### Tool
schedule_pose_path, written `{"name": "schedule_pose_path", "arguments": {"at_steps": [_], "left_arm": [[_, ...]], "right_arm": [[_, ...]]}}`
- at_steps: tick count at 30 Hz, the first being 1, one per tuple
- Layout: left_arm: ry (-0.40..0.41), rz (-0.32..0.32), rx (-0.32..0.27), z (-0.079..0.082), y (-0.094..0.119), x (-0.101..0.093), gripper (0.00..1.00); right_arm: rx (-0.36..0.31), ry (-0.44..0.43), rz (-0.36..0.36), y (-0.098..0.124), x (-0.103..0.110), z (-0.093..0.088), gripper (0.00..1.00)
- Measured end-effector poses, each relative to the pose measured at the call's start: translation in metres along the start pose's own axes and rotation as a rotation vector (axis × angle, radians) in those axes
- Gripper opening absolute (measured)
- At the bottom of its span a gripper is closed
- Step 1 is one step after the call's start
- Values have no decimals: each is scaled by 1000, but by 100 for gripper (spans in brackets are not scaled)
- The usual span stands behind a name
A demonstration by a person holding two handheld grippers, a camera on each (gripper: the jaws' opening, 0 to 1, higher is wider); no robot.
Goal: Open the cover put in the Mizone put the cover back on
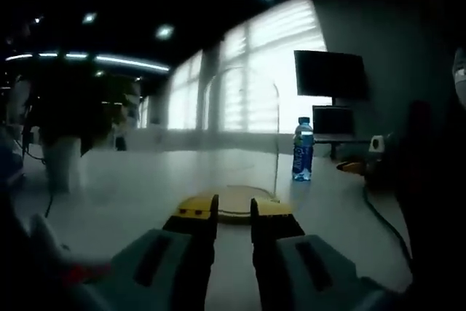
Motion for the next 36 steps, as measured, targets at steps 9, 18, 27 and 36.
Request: {"name": "schedule_pose_path", "arguments": {"at_steps": [9,18,27,36], "left_arm": [[-16,11,24,-2,0,5,13],[-30,-2,44,-5,-1,1,13],[-22,0,26,-2,-1,-2,13],[-72,-39,59,-8,0,-16,13]], "right_arm": [[7,2,-7,-2,1,-1,14],[4,4,-9,-2,2,0,14],[4,8,-7,-2,2,0,14],[-3,13,1,-2,3,1,14]]}}
Point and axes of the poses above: the point that each gripper's makers call its tool centre point, and the gripper's own axes: y roughly backward along the fingers, x roughly to its left, z roughly out of its top, the point moved 8 cm from there along y, roughly backward along the fingers, and after that the axes turned 2 degrees about x, right-handed, at the moved point
